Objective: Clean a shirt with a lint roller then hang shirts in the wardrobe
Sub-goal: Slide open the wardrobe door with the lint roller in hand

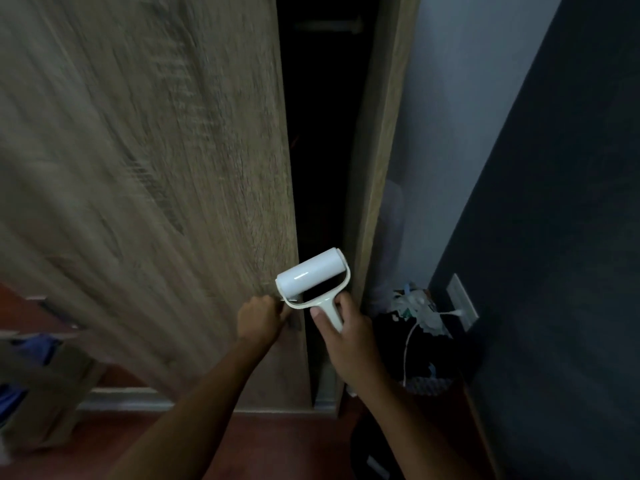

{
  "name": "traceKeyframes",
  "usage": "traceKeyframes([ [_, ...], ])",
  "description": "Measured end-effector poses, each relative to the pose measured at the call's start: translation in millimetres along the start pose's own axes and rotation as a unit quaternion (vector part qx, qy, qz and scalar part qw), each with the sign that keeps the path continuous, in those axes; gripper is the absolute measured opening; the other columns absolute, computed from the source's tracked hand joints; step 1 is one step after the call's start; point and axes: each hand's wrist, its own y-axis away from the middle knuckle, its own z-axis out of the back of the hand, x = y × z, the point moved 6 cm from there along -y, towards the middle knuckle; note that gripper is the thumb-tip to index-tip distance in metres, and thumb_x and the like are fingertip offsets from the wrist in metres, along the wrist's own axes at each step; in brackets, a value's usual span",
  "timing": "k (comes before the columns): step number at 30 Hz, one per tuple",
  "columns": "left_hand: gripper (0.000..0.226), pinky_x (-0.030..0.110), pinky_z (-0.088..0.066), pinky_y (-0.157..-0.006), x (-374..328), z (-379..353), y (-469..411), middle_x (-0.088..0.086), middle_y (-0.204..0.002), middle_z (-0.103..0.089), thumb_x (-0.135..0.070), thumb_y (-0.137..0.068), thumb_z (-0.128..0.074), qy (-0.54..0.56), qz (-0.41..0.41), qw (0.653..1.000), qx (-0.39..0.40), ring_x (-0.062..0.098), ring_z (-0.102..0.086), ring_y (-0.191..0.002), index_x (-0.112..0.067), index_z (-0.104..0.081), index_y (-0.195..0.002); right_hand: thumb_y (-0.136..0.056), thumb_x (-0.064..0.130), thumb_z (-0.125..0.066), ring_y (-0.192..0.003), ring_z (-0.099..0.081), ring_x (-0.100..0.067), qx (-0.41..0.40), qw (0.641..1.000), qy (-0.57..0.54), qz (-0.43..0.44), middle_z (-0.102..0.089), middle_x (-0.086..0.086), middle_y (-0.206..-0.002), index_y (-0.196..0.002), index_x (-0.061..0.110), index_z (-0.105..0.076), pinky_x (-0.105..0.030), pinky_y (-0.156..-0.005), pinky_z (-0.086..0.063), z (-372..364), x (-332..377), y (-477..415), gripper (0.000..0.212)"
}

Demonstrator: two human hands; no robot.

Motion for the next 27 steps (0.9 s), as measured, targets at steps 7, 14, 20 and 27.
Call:
traceKeyframes([
  [7,0.036,0.033,-0.039,-0.056,79,48,13,0.014,-0.074,-0.070,-0.040,-0.088,-0.064,0.022,0.167,0.984,-0.051,0.037,-0.069,-0.077,-0.010,-0.065,-0.068,-0.097,0.041,-0.060,-0.078,-0.064,-0.005,0.050,0.997,-0.053,0.029,-0.065,0.008,-0.082,-0.095,0.024,-0.055,-0.038,-0.072,-0.054,-46,32,-36,0.018],
  [14,0.047,0.029,-0.041,-0.089,107,196,4,0.014,-0.119,-0.058,-0.039,-0.089,-0.069,0.139,0.123,0.891,-0.414,0.027,-0.050,-0.112,-0.010,-0.059,-0.124,-0.098,0.033,-0.060,-0.061,-0.056,-0.004,0.088,0.993,-0.072,0.044,-0.060,0.002,-0.071,-0.089,0.021,-0.053,-0.016,-0.053,-0.040,-108,71,-64,0.017],
  [20,0.106,0.050,-0.030,-0.118,158,251,-40,0.021,-0.163,-0.017,-0.055,-0.083,-0.073,0.104,0.135,0.893,-0.417,0.036,-0.020,-0.150,-0.011,-0.014,-0.160,-0.097,0.037,-0.060,-0.057,-0.050,-0.004,0.105,0.991,-0.062,0.056,-0.052,0.007,-0.066,-0.081,0.026,-0.048,-0.022,-0.056,-0.040,-166,94,-84,0.023],
  [27,0.112,0.059,-0.029,-0.118,223,261,-58,0.024,-0.164,-0.011,-0.055,-0.083,-0.072,0.100,0.149,0.888,-0.424,0.041,-0.017,-0.150,-0.007,-0.008,-0.161,-0.092,0.050,-0.059,-0.073,-0.062,-0.020,0.111,0.989,-0.070,0.062,-0.060,0.005,-0.073,-0.080,0.032,-0.049,-0.040,-0.067,-0.054,-222,120,-102,0.024],
])
